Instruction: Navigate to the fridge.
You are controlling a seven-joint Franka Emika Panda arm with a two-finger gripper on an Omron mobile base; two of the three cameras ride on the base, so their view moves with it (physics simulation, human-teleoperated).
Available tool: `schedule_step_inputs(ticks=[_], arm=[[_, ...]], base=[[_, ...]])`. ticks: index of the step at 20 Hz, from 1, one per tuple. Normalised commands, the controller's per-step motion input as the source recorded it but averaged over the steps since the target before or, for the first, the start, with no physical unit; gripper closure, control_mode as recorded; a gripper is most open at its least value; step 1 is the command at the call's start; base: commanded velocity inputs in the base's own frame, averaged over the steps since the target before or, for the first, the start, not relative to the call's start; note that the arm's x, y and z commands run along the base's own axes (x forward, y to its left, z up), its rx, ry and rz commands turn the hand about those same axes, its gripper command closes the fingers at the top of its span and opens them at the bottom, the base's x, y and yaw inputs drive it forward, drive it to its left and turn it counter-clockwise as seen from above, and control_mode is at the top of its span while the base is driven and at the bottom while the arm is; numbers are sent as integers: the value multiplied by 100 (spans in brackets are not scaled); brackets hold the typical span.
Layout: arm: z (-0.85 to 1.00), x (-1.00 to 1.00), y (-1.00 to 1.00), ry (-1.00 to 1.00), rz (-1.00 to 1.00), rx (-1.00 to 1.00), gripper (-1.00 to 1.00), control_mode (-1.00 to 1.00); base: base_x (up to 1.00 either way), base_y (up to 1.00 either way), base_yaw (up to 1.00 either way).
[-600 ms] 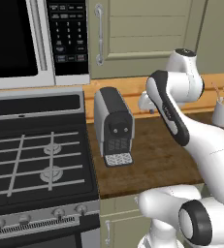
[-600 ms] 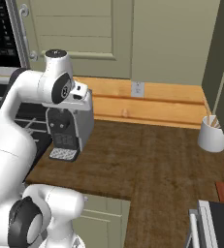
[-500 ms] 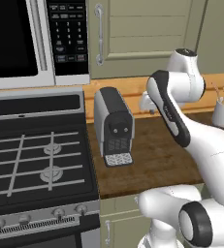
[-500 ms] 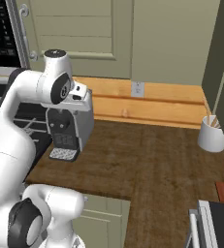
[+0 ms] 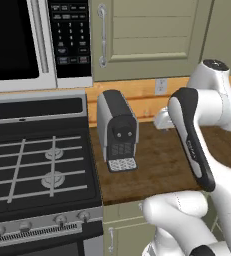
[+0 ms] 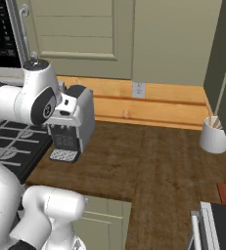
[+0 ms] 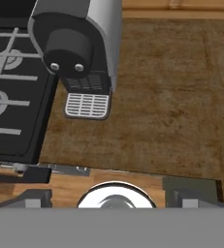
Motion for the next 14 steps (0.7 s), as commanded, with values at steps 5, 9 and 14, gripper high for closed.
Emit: schedule_step_inputs(ticks=[5,9,14], arm=[[0,-10,0,0,-1,0,-100,-100],[0,-4,0,-1,0,0,-100,-100],[0,0,0,0,0,0,-100,100]], base=[[0,0,0],[0,0,0],[-36,42,11]])
